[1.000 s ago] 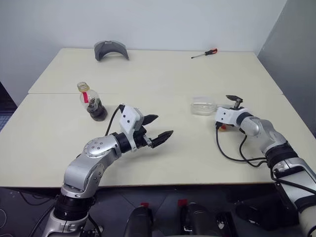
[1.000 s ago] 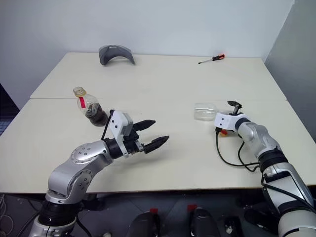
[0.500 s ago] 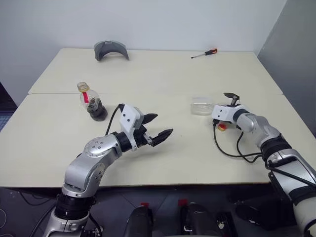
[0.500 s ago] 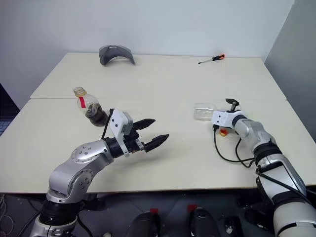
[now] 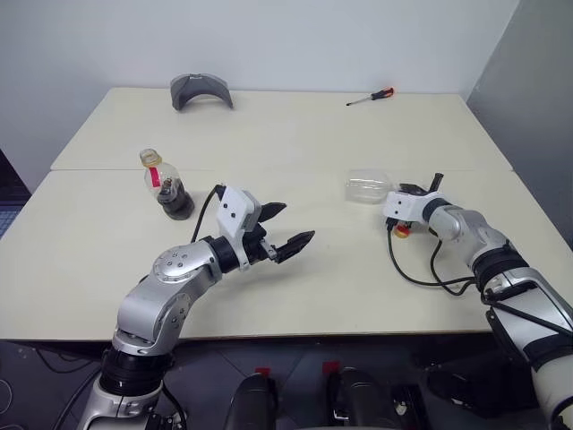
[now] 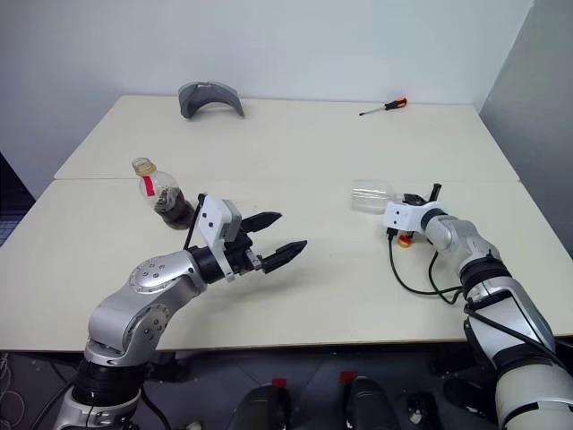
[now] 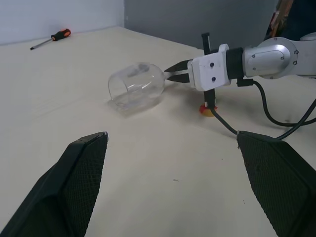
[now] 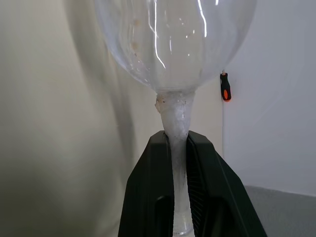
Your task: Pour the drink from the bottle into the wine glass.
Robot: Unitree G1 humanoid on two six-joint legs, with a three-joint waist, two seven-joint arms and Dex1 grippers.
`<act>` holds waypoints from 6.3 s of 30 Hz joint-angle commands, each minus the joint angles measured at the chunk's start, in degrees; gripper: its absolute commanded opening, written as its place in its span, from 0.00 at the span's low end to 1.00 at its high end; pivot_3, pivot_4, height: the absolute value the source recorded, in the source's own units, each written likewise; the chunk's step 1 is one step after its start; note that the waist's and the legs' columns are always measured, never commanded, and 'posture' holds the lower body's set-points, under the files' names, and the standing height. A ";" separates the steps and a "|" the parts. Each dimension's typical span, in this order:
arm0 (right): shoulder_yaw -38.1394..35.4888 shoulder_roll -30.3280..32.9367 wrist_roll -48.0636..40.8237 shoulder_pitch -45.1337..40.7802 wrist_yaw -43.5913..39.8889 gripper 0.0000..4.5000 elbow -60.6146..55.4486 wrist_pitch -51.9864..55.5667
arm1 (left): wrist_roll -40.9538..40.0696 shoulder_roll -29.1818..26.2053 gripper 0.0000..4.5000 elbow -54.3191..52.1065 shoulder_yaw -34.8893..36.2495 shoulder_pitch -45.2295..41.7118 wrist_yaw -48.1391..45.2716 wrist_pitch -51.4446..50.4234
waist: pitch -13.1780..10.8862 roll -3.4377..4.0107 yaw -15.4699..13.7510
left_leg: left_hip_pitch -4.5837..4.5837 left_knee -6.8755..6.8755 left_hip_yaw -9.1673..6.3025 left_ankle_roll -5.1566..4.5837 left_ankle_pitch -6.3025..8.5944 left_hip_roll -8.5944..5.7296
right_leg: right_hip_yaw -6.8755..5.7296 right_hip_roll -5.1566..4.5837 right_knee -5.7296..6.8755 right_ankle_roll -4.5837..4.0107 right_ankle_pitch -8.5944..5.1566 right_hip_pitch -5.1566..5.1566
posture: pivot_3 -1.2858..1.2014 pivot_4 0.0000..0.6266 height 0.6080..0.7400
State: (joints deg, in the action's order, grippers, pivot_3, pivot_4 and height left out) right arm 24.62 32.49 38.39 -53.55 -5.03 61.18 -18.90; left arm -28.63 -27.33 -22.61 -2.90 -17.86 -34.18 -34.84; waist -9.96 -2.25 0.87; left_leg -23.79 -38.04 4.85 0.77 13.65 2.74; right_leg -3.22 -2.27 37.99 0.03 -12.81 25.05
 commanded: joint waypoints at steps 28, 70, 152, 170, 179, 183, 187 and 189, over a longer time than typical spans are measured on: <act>-26.56 -36.26 -47.57 2.76 -16.82 0.02 -17.26 15.15 | -4.35 5.90 1.00 -24.93 17.94 28.00 22.35 -4.78 | -0.04 0.07 0.22 | 0.06 -0.01 -0.05 0.00 -0.08 0.79 | -0.20 0.30 0.01 -0.55 0.34 0.03 | 0.52 0.24 1.00; -22.13 -34.37 -42.50 10.84 -12.85 0.02 -28.88 31.28 | -6.08 6.87 1.00 -24.94 15.34 27.27 22.84 -2.18 | 0.10 0.25 0.47 | 0.80 0.21 -0.20 0.05 -0.05 0.87 | -0.49 0.22 -0.41 -0.92 0.08 -0.76 | 0.52 0.24 1.00; -23.63 -7.36 -80.22 35.73 -34.54 0.91 -94.72 58.71 | 15.33 7.70 1.00 12.77 23.27 5.95 30.59 18.26 | -0.10 0.11 -0.96 | 0.68 1.17 -0.14 0.44 0.25 0.86 | -0.65 0.33 -1.10 -0.78 -0.19 -0.67 | 0.52 0.24 1.00; -21.87 -8.07 -81.45 37.12 -32.04 0.91 -96.69 59.29 | 14.19 3.41 1.00 24.18 23.50 -0.13 24.79 21.08 | -0.09 0.09 -0.90 | 0.69 1.15 -0.12 0.44 0.25 0.88 | -0.64 0.34 -1.06 -0.78 -0.18 -0.67 | 0.52 0.24 1.00; -21.10 -8.22 -80.75 37.38 -32.27 0.91 -96.20 58.43 | 13.94 0.38 1.00 34.52 22.59 -5.53 19.55 23.98 | -0.08 0.07 -0.92 | 0.71 1.12 -0.12 0.44 0.25 0.89 | -0.67 0.34 -1.02 -0.77 -0.18 -0.68 | 0.52 0.24 1.00; -20.60 -8.42 -80.35 37.76 -32.16 0.91 -96.22 58.09 | 15.16 -0.08 1.00 41.95 21.61 -10.01 18.49 26.63 | -0.07 0.06 -0.92 | 0.70 1.12 -0.12 0.44 0.25 0.87 | -0.67 0.34 -1.03 -0.77 -0.18 -0.68 | 0.52 0.24 1.00; -20.38 -8.51 -80.25 38.05 -31.57 0.91 -96.68 58.03 | 16.34 -0.11 1.00 48.73 20.58 -14.19 17.70 29.96 | -0.06 0.04 -0.92 | 0.70 1.11 -0.11 0.44 0.25 0.85 | -0.68 0.35 -1.02 -0.77 -0.18 -0.69 | 0.52 0.24 1.00; -20.38 -8.54 -80.24 38.08 -31.26 0.91 -96.84 58.07 | 16.78 -0.43 1.00 52.00 20.38 -15.64 17.23 31.70 | -0.06 0.04 -0.89 | 0.70 1.11 -0.10 0.44 0.25 0.85 | -0.67 0.35 -1.03 -0.76 -0.17 -0.69 | 0.52 0.24 1.00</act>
State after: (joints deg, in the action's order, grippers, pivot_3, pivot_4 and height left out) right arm 4.60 24.08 -41.57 -15.27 -36.68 -33.54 40.30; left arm -12.54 -26.63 28.38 17.60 -32.17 -16.36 -5.56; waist -10.02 -2.21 -0.02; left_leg -23.09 -36.93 4.76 1.21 13.90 3.60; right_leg -3.88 -1.93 36.97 -0.73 -12.99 24.36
